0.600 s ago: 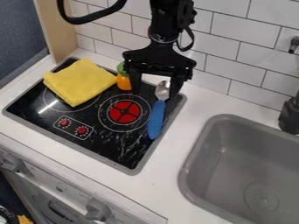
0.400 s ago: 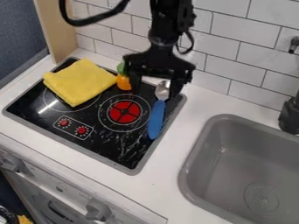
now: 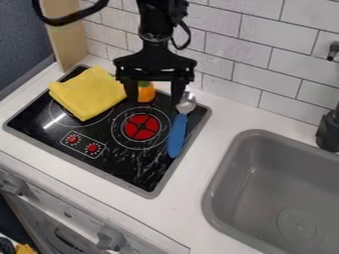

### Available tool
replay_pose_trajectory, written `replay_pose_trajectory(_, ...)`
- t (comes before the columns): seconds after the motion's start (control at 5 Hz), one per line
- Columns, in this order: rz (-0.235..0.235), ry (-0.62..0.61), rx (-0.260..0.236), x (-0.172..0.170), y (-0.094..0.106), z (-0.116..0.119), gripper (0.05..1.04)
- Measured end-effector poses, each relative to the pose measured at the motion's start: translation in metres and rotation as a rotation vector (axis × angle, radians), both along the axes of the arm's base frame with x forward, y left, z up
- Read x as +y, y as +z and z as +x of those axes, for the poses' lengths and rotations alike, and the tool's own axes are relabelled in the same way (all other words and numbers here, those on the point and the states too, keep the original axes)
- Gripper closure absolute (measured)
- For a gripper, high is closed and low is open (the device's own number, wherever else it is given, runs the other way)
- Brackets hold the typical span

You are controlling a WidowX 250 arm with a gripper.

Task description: Moves the yellow cloth to the bottom right side of the burner

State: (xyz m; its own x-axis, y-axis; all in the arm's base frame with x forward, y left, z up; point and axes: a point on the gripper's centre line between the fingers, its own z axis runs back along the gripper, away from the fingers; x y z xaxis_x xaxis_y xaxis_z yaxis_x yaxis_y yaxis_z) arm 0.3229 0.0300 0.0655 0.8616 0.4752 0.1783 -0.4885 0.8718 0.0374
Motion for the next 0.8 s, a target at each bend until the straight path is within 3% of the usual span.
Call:
replay_pose_trajectory(0.2,-0.049,0.137,-0.008,0.033,0.005,-0.001,0.083)
replay_pose_trajectory(0.4,-0.086,0.281,-0.049,0.073,0.02,0.005,0.083)
replay_pose_trajectory(0.8,-0.065,0.428,-0.044,0.118,0.008,0.021,0.083)
